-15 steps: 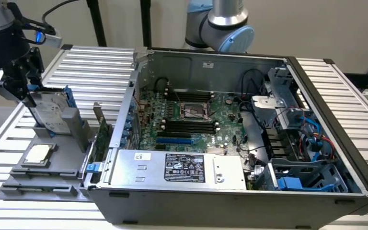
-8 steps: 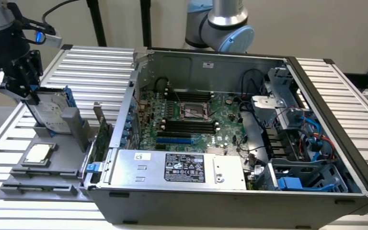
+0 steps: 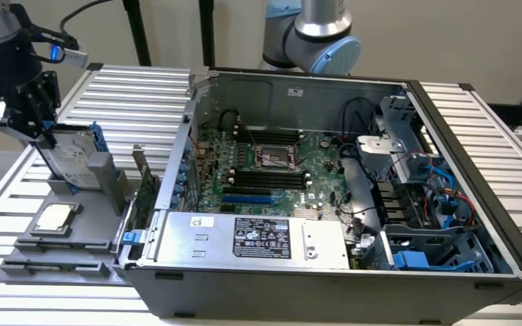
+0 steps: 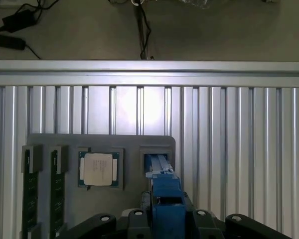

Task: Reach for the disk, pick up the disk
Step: 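Pick up the disk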

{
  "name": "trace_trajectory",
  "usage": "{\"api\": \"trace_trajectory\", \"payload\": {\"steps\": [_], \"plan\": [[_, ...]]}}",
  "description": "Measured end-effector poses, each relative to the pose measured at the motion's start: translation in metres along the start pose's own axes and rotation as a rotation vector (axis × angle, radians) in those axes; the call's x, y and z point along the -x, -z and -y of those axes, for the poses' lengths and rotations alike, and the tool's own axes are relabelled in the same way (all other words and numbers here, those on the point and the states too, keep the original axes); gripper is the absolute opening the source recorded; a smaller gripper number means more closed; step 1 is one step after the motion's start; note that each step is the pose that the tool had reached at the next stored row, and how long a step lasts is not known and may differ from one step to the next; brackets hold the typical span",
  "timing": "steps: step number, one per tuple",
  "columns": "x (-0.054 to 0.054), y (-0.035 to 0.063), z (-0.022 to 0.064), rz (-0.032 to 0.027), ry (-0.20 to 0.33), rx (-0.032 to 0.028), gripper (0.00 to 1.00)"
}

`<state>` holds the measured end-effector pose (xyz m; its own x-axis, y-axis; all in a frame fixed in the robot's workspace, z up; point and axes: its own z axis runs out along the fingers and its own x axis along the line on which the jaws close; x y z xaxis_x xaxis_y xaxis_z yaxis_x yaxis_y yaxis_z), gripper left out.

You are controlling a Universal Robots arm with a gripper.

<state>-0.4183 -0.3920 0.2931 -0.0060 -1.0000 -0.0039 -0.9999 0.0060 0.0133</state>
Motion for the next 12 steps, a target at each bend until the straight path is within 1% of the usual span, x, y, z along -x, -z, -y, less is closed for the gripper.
{"api": "trace_trajectory", "payload": {"steps": [12], "plan": [[-0.0023,0.0001,0.0001,-0.0002,0.0,0.0001,0.33]]}}
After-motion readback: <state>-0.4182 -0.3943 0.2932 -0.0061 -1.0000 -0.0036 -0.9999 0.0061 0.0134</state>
